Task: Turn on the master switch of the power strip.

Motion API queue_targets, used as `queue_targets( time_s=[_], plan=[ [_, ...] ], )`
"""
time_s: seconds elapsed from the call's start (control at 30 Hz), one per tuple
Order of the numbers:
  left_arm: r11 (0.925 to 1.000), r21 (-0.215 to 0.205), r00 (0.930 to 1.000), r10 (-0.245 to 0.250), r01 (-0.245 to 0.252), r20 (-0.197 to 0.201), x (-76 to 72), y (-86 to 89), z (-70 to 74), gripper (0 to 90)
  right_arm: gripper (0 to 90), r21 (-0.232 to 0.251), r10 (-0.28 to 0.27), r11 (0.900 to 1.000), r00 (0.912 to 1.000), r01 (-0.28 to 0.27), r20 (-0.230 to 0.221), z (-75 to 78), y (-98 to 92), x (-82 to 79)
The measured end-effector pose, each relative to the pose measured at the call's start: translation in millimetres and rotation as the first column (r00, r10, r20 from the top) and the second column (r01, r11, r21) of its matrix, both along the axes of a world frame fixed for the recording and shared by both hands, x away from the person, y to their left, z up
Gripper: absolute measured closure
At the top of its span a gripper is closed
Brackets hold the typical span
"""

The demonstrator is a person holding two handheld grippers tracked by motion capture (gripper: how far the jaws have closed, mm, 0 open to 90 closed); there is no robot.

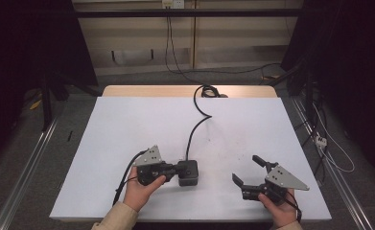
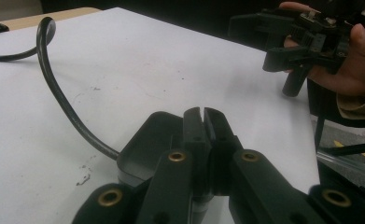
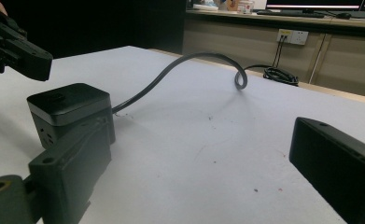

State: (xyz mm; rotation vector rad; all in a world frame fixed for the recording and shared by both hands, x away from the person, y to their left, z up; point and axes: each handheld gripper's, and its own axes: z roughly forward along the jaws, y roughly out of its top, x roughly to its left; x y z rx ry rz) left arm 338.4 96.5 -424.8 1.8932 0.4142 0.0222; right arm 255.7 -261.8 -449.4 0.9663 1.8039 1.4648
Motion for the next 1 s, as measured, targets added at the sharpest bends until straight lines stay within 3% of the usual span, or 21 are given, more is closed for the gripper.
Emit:
queue_targets(
  time_s=[1.0],
  plan=[
    [0.9996, 0.027, 0.9999, -0.008, 0.008, -0.010, 2.6, -7.7, -4.8, 90.0, 4.9, 0.002, -0.004, 1.000, 1.0000, 0.004, -0.003, 0.1, -0.6, -0.2]
  ],
)
